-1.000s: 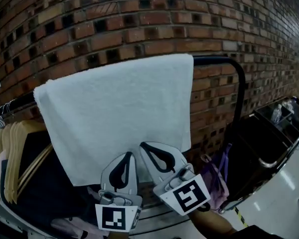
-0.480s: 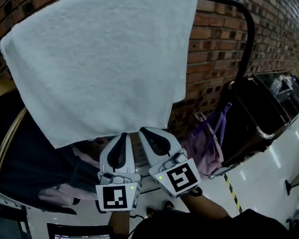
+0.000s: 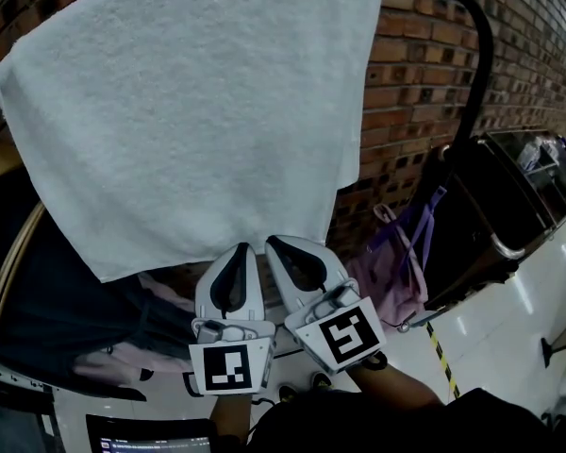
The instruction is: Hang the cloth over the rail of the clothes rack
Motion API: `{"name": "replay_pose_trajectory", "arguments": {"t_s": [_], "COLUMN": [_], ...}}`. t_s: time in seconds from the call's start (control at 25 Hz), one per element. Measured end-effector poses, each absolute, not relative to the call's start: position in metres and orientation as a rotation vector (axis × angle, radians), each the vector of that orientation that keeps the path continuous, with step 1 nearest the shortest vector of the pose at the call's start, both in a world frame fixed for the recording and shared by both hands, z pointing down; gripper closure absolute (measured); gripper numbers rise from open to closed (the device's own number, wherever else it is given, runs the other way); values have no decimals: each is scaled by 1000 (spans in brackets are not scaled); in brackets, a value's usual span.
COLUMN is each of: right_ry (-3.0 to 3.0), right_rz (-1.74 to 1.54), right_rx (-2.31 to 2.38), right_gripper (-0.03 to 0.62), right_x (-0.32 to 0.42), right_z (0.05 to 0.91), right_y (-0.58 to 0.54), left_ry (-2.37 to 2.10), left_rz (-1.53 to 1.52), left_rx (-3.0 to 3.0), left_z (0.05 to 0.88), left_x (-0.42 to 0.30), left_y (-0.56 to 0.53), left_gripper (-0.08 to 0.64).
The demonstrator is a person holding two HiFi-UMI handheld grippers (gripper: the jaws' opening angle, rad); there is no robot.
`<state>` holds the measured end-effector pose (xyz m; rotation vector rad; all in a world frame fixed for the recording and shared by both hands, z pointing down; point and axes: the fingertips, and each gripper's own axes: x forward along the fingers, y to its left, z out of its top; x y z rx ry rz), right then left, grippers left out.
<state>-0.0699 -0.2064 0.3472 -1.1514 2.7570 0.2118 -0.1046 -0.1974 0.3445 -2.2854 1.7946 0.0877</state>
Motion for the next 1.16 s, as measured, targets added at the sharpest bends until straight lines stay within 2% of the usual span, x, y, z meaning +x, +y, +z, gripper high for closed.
{"name": "replay_pose_trajectory", "arguments": {"t_s": [1.16], "right_ry": [2771], "right_rz": [238], "right_rx": [-1111], "right_gripper": [589], "right_x": [-88], "right_z": [353], "right_y": [-227], "left_ry": [1826], "left_rz": [64], "left_rx": [-2268], "left_z": [356], "left_x": [-113], "left_y": [-228], "left_gripper": [554]}}
